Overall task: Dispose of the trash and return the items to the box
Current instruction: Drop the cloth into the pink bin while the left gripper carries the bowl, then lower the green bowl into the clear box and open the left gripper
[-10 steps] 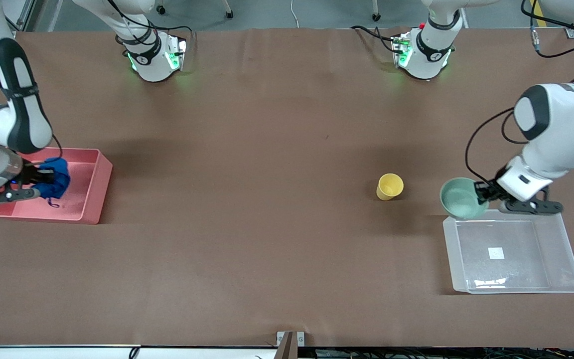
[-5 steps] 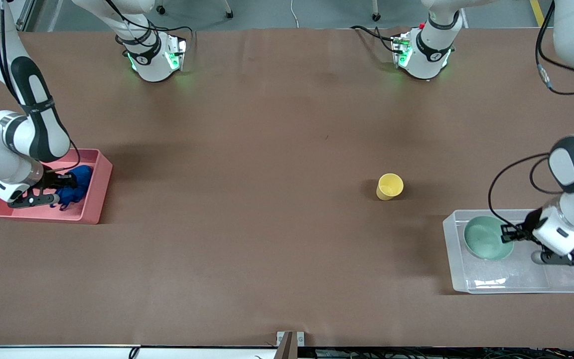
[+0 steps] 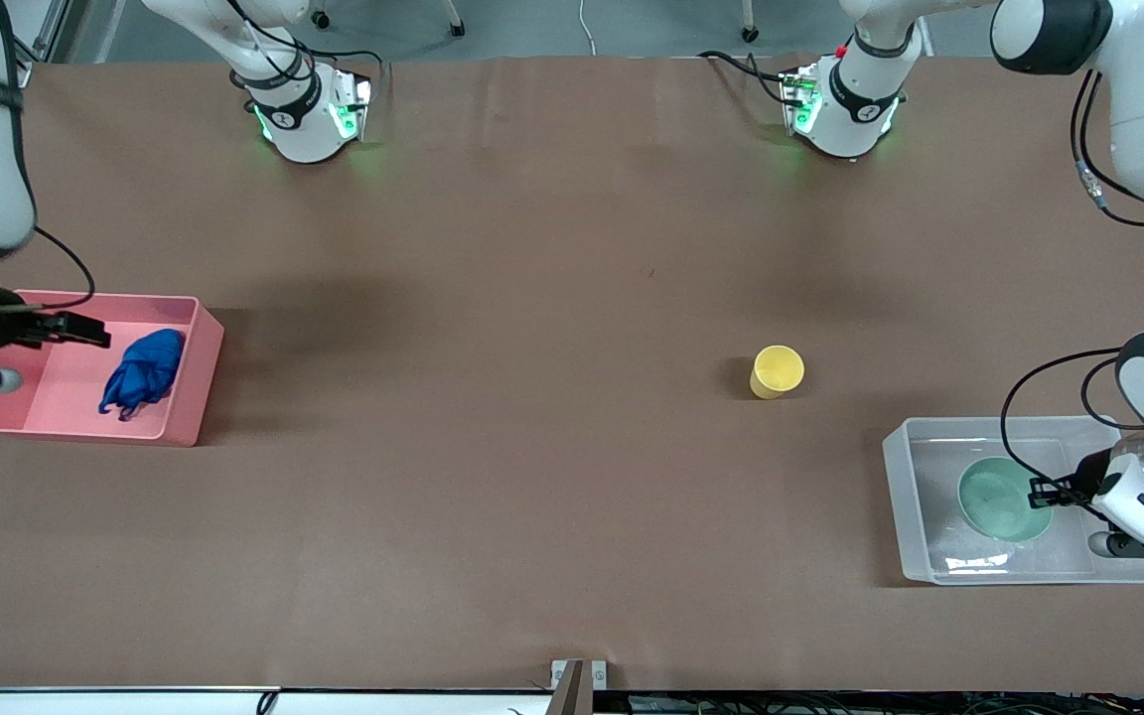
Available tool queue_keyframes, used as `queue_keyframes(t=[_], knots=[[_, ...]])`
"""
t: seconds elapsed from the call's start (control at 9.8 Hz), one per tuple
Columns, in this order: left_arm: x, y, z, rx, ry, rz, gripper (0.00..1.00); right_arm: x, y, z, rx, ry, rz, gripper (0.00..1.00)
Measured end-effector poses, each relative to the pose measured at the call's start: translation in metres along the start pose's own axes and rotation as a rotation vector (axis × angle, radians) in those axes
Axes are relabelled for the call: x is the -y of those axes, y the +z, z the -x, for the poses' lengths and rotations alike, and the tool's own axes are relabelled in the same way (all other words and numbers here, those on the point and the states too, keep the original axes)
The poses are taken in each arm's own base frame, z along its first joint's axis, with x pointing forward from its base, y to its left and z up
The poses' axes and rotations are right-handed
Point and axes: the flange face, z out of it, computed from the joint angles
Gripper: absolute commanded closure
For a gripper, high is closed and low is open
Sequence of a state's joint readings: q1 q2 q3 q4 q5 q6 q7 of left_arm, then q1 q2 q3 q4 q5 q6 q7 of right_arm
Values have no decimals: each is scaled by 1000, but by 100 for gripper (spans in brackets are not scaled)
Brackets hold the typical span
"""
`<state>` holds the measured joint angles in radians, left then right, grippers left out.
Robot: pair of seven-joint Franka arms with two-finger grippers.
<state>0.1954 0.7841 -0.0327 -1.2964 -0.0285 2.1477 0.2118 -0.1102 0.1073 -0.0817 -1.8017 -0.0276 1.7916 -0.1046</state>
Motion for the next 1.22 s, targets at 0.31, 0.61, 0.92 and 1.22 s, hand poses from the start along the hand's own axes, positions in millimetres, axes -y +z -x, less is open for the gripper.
queue_keyframes(t=[0.31, 0.61, 0.92, 1.22], knots=[[-5, 36, 2, 24, 4, 7, 96, 41, -101, 37, -51, 79, 1, 0], [-7, 46, 4, 21, 2, 6, 70, 27, -176, 66, -83, 106, -2, 0], [-21, 43, 0, 9, -13, 7, 1, 25, -188, 65, -100, 107, -2, 0], [-40, -12, -14, -61, 12, -1, 0, 28, -186, 65, -86, 94, -1, 0]])
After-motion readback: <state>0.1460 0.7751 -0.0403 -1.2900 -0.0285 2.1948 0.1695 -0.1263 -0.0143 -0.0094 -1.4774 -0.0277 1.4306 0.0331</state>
